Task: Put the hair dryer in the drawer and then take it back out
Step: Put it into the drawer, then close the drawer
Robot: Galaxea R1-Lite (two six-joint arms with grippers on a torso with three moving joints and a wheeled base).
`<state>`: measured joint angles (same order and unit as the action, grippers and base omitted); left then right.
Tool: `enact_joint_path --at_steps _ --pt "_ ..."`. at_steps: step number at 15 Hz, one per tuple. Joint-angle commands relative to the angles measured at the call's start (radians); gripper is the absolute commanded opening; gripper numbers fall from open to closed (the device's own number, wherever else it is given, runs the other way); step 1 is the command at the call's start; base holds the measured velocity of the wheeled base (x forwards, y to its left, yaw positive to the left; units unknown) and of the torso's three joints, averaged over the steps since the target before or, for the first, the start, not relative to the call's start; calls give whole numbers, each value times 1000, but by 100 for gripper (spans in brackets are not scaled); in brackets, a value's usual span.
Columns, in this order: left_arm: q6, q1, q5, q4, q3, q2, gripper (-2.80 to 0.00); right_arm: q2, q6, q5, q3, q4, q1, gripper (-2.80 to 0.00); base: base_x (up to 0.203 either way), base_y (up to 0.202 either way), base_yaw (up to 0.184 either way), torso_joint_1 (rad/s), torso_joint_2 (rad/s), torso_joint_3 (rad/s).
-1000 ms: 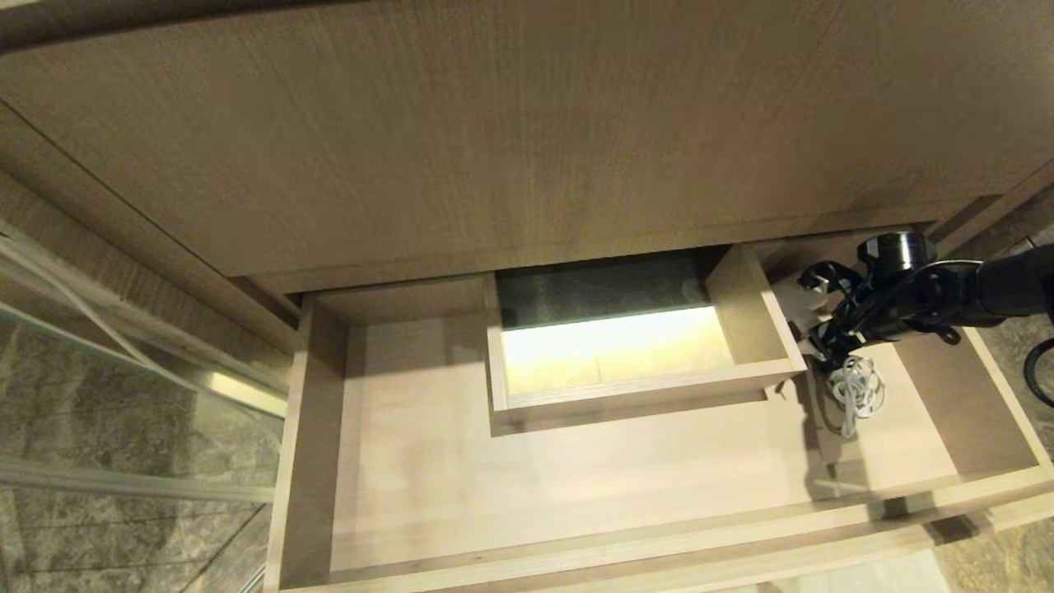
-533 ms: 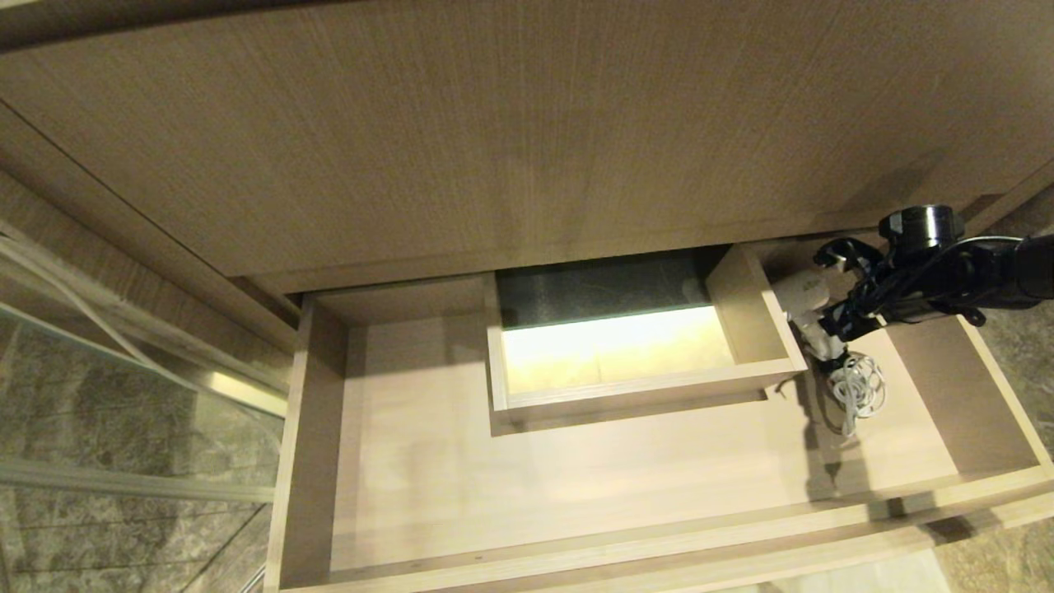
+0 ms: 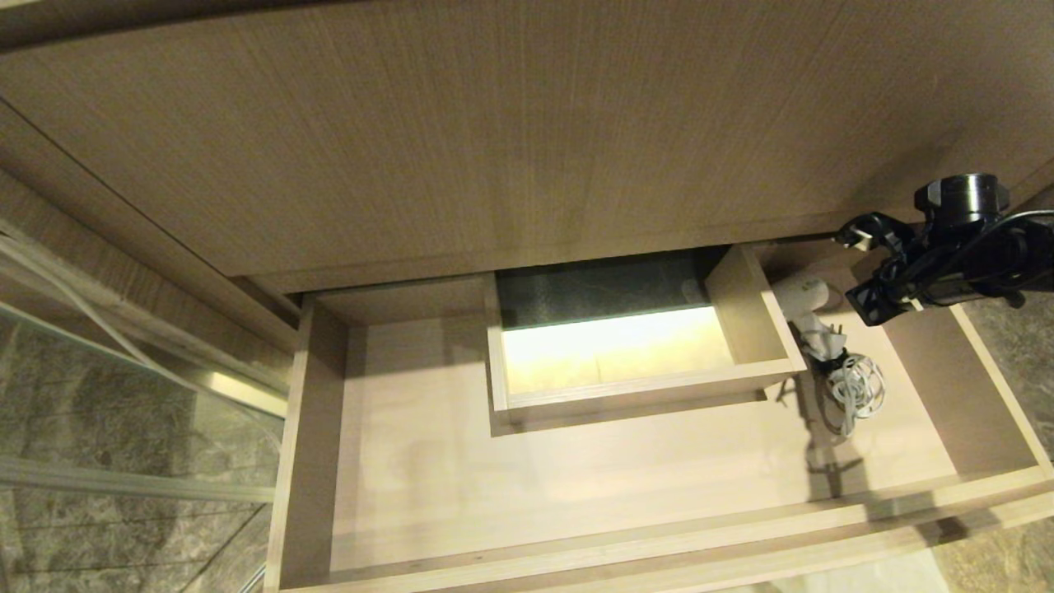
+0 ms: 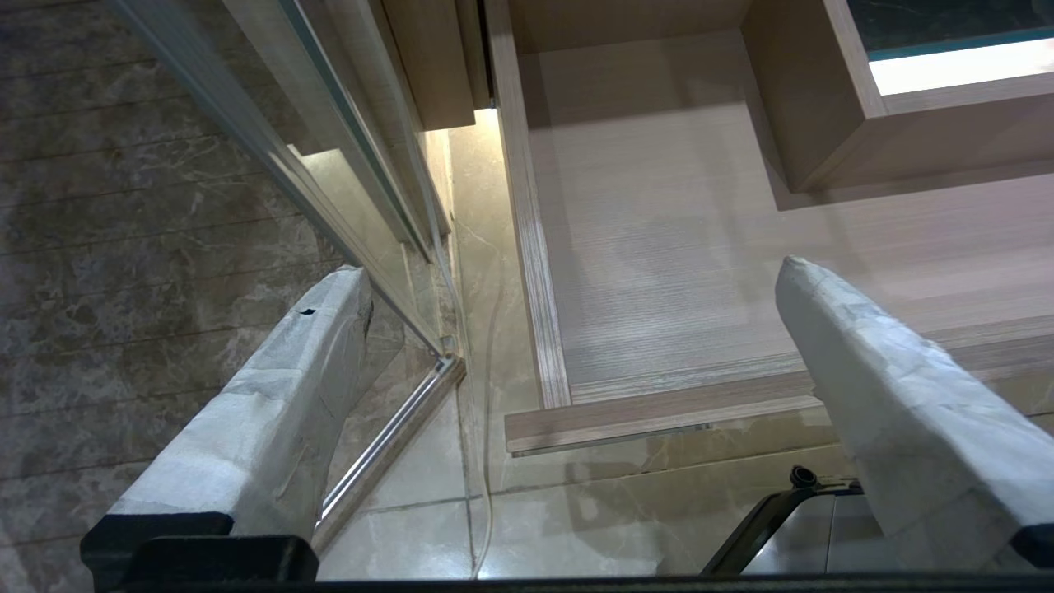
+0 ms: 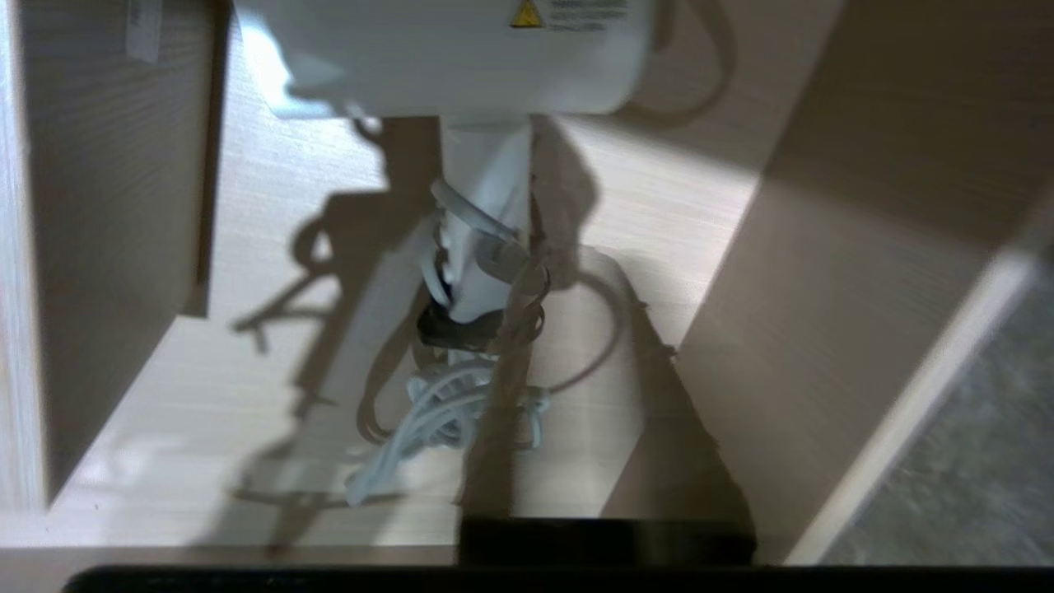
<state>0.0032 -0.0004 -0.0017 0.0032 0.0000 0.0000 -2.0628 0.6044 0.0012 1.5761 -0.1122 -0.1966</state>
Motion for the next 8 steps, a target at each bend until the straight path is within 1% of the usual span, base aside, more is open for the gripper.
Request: enact_joint_path --at_steps 1,4,7,8 --pt "0 0 0 0 0 0 0 38 6 0 -14 0 0 -280 0 0 0 0 0 0" --pt "0 0 0 0 0 0 0 182 21 0 -105 0 0 -280 0 0 0 0 0 0" --pt "0 0 0 0 0 0 0 213 27 0 -142 -15 1 -280 0 0 0 0 0 0" --pt "0 0 0 0 0 0 0 257 27 -1 -182 -39 1 -280 0 0 0 0 0 0"
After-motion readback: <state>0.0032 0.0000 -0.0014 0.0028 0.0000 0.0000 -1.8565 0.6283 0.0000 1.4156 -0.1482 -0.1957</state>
